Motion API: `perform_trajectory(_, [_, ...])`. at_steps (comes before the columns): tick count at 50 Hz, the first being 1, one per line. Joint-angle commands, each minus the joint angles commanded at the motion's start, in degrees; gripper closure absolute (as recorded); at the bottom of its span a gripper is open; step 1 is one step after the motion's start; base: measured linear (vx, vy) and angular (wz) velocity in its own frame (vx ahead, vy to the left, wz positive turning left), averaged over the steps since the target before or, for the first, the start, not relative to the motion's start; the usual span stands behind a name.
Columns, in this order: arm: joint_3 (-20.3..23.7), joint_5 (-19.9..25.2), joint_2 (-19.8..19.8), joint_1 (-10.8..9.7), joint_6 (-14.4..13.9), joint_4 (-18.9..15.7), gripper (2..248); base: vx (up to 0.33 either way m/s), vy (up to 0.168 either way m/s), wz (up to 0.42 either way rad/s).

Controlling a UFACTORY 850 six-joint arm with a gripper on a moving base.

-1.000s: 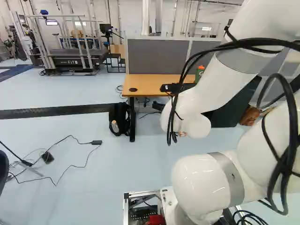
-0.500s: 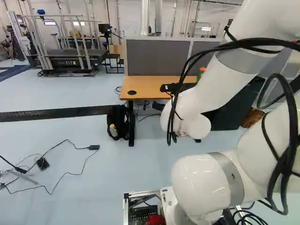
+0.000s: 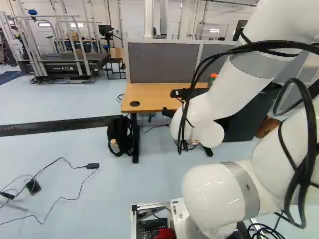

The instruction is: Pick up the green bottle from the table

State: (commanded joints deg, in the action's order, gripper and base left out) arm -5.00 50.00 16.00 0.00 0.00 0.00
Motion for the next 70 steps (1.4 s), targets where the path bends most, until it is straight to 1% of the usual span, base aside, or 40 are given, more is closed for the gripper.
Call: perform_trajectory(70, [0.0,0.0,0.0,0.0,0.0,0.0,3,0.117,-0.072,-0.234])
